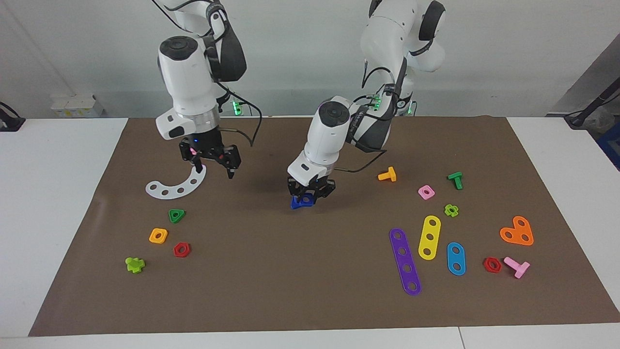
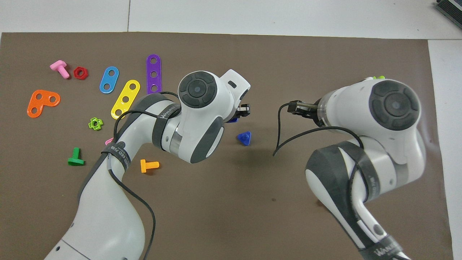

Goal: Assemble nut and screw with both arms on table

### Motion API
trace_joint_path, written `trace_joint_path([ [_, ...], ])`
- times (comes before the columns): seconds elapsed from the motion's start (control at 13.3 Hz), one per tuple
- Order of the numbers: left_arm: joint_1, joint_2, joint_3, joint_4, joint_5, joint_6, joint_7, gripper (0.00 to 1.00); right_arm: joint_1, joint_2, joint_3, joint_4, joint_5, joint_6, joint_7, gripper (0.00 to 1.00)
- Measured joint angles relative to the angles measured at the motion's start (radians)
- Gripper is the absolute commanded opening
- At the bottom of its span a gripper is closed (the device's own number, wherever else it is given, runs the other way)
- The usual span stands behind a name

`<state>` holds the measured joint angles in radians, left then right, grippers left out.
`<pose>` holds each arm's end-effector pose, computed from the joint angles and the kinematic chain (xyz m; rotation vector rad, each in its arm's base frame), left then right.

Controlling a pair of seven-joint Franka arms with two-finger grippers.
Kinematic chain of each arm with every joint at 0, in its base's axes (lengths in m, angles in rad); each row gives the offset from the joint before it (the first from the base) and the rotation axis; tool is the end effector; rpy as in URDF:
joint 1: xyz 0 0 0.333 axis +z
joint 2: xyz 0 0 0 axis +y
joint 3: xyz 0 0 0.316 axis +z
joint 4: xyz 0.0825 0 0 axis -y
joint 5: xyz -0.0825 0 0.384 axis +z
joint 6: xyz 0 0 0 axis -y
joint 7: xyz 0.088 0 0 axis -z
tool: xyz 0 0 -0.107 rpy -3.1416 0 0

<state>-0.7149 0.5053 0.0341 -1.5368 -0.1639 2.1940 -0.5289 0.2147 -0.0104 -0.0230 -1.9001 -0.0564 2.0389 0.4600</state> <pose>0.5442 -0.4531 0.3768 2.9501 -0.1060 0.0810 0.5628 0.1060 0.5151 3.1066 -0.3850 0.2477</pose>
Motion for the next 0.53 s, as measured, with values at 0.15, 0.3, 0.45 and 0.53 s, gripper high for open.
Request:
trace_joint_path([
  [0.15, -0.021, 0.006, 0.001, -0.001, 0.000, 0.000, -0.003, 0.00, -0.057, -0.027, -0.001, 0.001, 0.001, -0.037, -0.093, 0.96],
  [0.3, -0.034, 0.008, 0.002, -0.010, 0.000, 0.000, -0.004, 0.00, -0.095, -0.045, -0.001, 0.007, 0.001, -0.074, -0.167, 0.96],
  [0.45, -0.043, 0.009, 0.003, -0.027, 0.000, 0.004, -0.004, 0.00, -0.122, -0.049, -0.001, 0.042, 0.001, -0.127, -0.238, 0.97],
  [0.53, -0.044, 0.009, 0.003, -0.040, 0.006, 0.010, -0.004, 0.00, -0.136, -0.049, -0.002, 0.066, 0.001, -0.153, -0.269, 0.97],
])
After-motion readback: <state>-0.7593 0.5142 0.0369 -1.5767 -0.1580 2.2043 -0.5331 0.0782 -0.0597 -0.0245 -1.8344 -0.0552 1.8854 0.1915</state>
